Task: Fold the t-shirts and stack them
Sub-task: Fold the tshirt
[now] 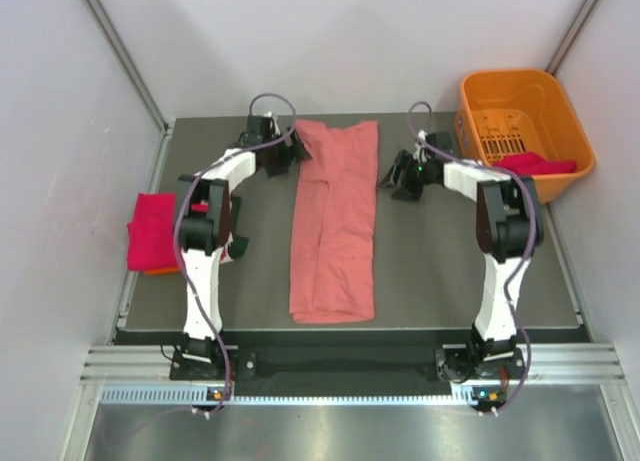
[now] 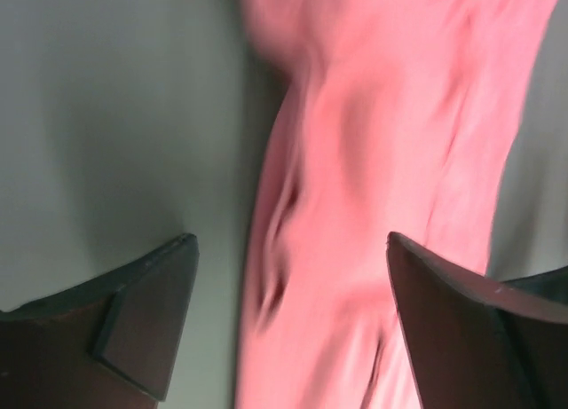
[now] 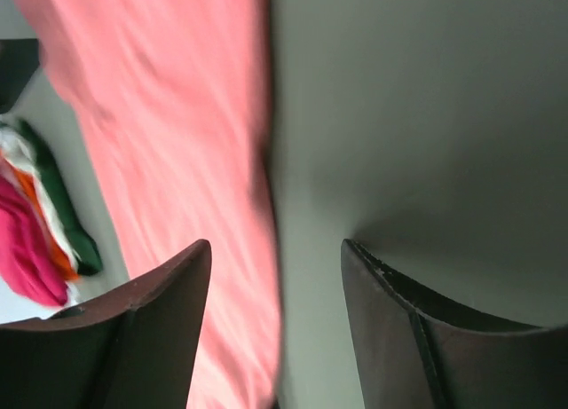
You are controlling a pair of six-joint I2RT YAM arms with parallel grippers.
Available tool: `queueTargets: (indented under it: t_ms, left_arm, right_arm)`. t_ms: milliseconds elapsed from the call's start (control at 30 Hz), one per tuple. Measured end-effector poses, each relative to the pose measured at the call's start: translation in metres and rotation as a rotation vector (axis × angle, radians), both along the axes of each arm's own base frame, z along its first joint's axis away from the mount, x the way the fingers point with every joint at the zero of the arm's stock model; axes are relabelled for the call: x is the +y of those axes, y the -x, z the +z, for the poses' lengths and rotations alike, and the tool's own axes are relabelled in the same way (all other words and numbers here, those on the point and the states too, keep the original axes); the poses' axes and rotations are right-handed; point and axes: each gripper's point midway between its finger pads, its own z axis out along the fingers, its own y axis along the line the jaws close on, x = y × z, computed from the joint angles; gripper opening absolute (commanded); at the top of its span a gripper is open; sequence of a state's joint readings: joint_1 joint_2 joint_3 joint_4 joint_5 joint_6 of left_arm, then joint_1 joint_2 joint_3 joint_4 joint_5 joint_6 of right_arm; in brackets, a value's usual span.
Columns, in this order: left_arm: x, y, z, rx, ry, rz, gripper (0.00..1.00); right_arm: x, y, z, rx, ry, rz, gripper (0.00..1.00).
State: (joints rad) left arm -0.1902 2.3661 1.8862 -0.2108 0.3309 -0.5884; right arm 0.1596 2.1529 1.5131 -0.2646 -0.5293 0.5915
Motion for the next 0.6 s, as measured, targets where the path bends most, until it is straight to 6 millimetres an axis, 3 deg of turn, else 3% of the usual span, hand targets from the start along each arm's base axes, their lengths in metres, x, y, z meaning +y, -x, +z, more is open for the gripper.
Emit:
queueTargets:
  t_ms: [167, 300, 433, 500, 600]
  left_arm:
    - [0.030, 0.080, 0.009, 0.102, -0.078, 0.056, 0.98]
    - [0.049, 0.156, 0.040, 0.115, -0.121, 0.084, 0.96]
    - [0.055, 0.224, 0.065, 0.077, -0.133, 0.073, 0.93]
    - [0.056, 0.255, 0.066, 0.064, -0.132, 0.058, 0.91]
    - [0.061, 0.300, 0.046, 0.112, -0.134, 0.042, 0.77]
  right_arm:
    - [-0.014, 0.081, 0.003, 0.015, 0.068, 0.023, 0.61]
    - [-0.013, 0.156, 0.010, -0.016, 0.129, 0.073, 0.60]
    - [-0.007, 0.220, 0.009, -0.037, 0.143, 0.122, 0.57]
    - [-0.004, 0.243, 0.004, -0.036, 0.156, 0.139, 0.56]
    - [0.004, 0.274, -0.003, -0.031, 0.170, 0.168, 0.52]
